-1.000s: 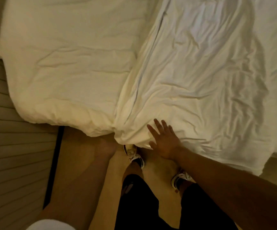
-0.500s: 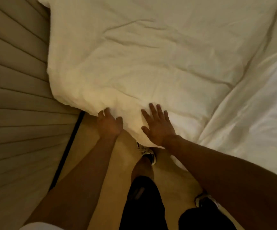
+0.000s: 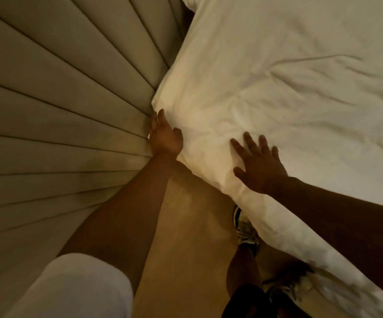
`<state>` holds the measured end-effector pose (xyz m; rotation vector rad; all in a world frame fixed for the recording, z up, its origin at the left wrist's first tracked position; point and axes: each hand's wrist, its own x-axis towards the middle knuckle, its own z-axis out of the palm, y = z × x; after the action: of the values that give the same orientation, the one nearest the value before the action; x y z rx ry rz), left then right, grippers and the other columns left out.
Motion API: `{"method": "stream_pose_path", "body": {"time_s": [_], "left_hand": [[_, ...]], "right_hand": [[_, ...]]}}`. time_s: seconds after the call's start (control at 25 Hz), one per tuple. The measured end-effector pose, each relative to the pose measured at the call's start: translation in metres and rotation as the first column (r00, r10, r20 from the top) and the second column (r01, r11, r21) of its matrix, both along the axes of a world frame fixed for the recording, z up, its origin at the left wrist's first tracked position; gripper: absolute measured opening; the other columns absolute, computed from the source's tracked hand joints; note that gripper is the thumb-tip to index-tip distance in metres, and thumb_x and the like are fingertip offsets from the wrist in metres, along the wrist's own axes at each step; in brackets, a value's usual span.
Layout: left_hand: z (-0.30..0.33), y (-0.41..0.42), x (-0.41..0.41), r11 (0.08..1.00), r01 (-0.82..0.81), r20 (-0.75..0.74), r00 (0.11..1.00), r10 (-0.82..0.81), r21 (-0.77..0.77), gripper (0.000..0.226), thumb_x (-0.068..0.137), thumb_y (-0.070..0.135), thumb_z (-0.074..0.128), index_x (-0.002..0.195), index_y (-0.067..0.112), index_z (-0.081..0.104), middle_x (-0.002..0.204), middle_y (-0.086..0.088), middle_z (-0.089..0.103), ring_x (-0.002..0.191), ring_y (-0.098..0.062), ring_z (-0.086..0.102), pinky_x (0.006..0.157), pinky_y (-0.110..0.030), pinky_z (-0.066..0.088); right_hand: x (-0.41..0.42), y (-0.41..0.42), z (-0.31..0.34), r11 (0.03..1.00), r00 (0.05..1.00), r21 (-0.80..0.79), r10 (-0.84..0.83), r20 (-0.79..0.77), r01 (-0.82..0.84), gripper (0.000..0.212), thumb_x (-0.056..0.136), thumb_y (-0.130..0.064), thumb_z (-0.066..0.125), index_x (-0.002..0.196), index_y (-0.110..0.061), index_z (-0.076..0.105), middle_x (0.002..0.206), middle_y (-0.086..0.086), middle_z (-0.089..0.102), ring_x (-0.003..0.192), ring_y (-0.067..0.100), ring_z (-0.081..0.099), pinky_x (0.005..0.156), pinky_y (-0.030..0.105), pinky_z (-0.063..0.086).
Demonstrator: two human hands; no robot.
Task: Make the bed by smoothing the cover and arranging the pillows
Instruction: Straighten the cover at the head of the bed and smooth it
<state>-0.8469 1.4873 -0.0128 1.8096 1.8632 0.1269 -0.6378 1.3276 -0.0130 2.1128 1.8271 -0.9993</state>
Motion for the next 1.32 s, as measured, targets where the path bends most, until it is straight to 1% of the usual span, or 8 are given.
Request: {"method": "stream_pose_path", "body": {"time_s": [0.2, 0.52, 0.68, 0.88, 1.0, 1.08, 1.12, 1.32], "left_hand": [[-0.031, 0.044, 0.006, 0.973, 0.054, -0.088, 0.993, -0.075, -0.225, 0.086, 0.075, 0.047, 0.078, 0.144, 0.024, 0.033, 0.156, -0.021, 0.021, 0.143, -0.043, 0.024, 0.114, -0.053, 0.032], [-0.023, 0.029, 0.009, 0.996, 0.037, -0.112, 0.993, -0.046, -0.086, 0.061, 0.07, 0.044, 0.079, 0.106, 0.002, 0.054, 0.118, -0.02, 0.055, 0.103, -0.037, 0.057, 0.088, -0.046, 0.052], [-0.004, -0.02, 0.03, 0.966, 0.147, -0.155, 0.981, -0.115, 0.213, 0.047, 0.074, 0.038, 0.073, 0.095, -0.001, 0.056, 0.096, -0.021, 0.059, 0.086, -0.038, 0.06, 0.069, -0.039, 0.048], [0.028, -0.088, 0.074, 0.985, -0.16, 0.107, 0.98, 0.166, -0.059, 0.065, 0.073, 0.039, 0.081, 0.119, 0.01, 0.046, 0.11, -0.009, 0.063, 0.098, -0.023, 0.062, 0.081, -0.035, 0.054], [0.049, -0.13, 0.127, 0.972, 0.03, -0.059, 0.997, -0.045, -0.235, 0.037, 0.088, 0.037, 0.067, 0.111, 0.008, 0.061, 0.108, -0.013, 0.069, 0.101, -0.032, 0.067, 0.086, -0.038, 0.055], [0.071, -0.175, 0.177, 0.937, 0.207, -0.095, 0.966, -0.242, -0.281, 0.025, 0.093, 0.03, 0.059, 0.107, 0.011, 0.066, 0.109, -0.011, 0.07, 0.103, -0.031, 0.067, 0.085, -0.037, 0.052], [0.08, -0.199, 0.201, 0.913, 0.276, -0.095, 0.944, -0.316, -0.3, 0.021, 0.094, 0.027, 0.057, 0.106, 0.013, 0.067, 0.109, -0.01, 0.071, 0.103, -0.031, 0.068, 0.085, -0.038, 0.053], [0.102, -0.335, 0.295, 0.743, 0.535, -0.005, 0.81, -0.586, -0.402, 0.026, 0.092, 0.027, 0.057, 0.113, 0.015, 0.064, 0.115, -0.008, 0.067, 0.107, -0.028, 0.065, 0.091, -0.038, 0.051]], "right_hand": [[0.004, 0.007, -0.021, 0.99, 0.999, -0.132, 0.048, 0.0, -0.047, 0.087, 0.096, -0.056, 0.044, 0.152, -0.041, -0.022, 0.162, 0.003, -0.03, 0.147, 0.043, -0.024, 0.119, 0.063, -0.001], [0.007, 0.015, -0.017, 0.975, 0.998, -0.213, 0.053, -0.044, -0.062, 0.095, 0.094, -0.054, 0.051, 0.151, -0.041, -0.024, 0.159, 0.003, -0.035, 0.145, 0.043, -0.028, 0.118, 0.063, -0.003], [0.006, 0.011, -0.014, 0.977, 0.998, -0.205, 0.049, -0.047, -0.058, 0.095, 0.094, -0.055, 0.05, 0.151, -0.04, -0.025, 0.16, 0.003, -0.034, 0.146, 0.042, -0.028, 0.119, 0.063, -0.003], [0.015, 0.009, 0.001, 0.984, 0.968, -0.142, -0.135, -0.214, 0.106, 0.063, 0.1, -0.049, 0.04, 0.157, -0.033, 0.016, 0.167, 0.005, 0.005, 0.152, 0.037, 0.0, 0.12, 0.054, 0.009], [0.026, -0.001, 0.04, 0.713, 0.482, -0.37, -0.686, -0.545, 0.596, 0.048, 0.103, -0.052, 0.034, 0.125, -0.02, 0.062, 0.13, 0.006, 0.061, 0.125, 0.03, 0.054, 0.109, 0.043, 0.04], [0.053, -0.023, 0.067, 0.404, -0.012, -0.59, -0.818, -0.575, 0.7, 0.058, 0.091, -0.072, 0.041, 0.114, -0.025, 0.064, 0.117, -0.003, 0.066, 0.109, 0.022, 0.062, 0.103, 0.042, 0.047], [0.072, -0.04, 0.076, 0.351, -0.104, -0.588, -0.792, -0.602, 0.729, 0.061, 0.085, -0.076, 0.048, 0.117, -0.026, 0.06, 0.116, -0.009, 0.064, 0.106, 0.016, 0.062, 0.102, 0.039, 0.047], [0.18, -0.17, 0.084, 0.231, 0.069, -0.25, -0.849, -0.525, 0.94, 0.045, 0.085, -0.029, 0.073, 0.125, -0.01, 0.061, 0.11, 0.006, 0.067, 0.105, 0.029, 0.065, 0.092, 0.043, 0.054]]}}
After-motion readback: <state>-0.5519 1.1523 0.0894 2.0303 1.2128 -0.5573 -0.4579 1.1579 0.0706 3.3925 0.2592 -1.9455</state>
